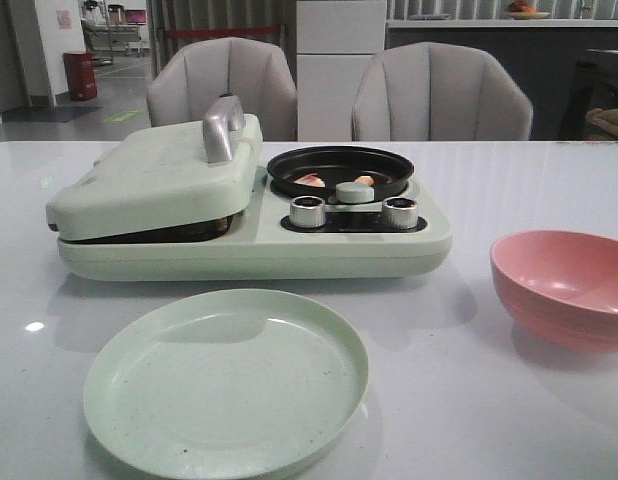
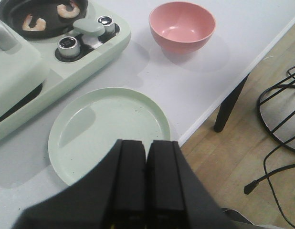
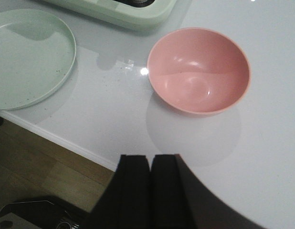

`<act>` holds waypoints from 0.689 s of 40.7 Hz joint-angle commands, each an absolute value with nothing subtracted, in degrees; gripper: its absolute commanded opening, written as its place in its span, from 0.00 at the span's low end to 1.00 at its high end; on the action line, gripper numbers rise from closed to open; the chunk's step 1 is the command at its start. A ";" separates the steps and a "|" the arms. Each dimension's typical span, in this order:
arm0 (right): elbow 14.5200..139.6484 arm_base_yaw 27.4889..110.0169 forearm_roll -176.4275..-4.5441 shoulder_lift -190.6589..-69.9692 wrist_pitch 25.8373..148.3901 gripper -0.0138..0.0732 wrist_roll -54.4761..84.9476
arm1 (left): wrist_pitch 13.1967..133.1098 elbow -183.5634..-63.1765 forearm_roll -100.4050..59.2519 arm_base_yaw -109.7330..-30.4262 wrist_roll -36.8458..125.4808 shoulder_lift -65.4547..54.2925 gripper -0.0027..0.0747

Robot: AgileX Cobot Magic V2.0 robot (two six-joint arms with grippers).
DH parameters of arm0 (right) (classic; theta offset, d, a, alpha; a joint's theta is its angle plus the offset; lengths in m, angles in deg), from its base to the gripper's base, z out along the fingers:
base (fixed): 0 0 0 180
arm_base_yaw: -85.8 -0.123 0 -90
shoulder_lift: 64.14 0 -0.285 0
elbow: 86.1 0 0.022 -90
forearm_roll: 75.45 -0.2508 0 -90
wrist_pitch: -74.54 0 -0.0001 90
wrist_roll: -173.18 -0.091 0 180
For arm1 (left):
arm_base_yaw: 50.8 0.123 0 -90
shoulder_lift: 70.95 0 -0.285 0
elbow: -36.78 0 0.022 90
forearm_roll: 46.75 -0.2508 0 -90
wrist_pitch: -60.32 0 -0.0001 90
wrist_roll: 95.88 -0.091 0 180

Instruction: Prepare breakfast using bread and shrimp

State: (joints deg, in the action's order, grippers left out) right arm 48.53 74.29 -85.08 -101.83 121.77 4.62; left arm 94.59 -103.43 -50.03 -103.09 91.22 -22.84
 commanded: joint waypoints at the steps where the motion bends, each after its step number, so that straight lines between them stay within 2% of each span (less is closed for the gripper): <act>1: 50.12 74.34 -85.59 -101.88 118.35 0.18 4.49 | 90.34 -104.93 -49.97 -103.29 91.73 -23.80 0.16; 6: 50.12 74.34 -85.59 -101.88 118.40 0.18 4.49 | 90.20 -103.64 -50.12 -97.76 91.73 -26.79 0.17; 12: 50.12 74.34 -85.59 -101.88 118.35 0.18 4.54 | 89.92 -99.41 -49.40 -84.45 91.73 -34.05 0.16; 20: 50.12 74.34 -85.59 -101.88 118.35 0.18 4.54 | 82.98 -88.94 -48.02 -67.88 91.73 -49.33 0.17; 28: 50.12 74.34 -85.59 -101.88 118.35 0.18 4.54 | 74.67 -78.32 -45.38 -58.75 91.73 -61.12 0.17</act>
State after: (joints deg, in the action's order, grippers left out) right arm 48.53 74.29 -85.08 -101.77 121.77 4.62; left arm 83.08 -80.54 -47.07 -61.67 91.22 -58.60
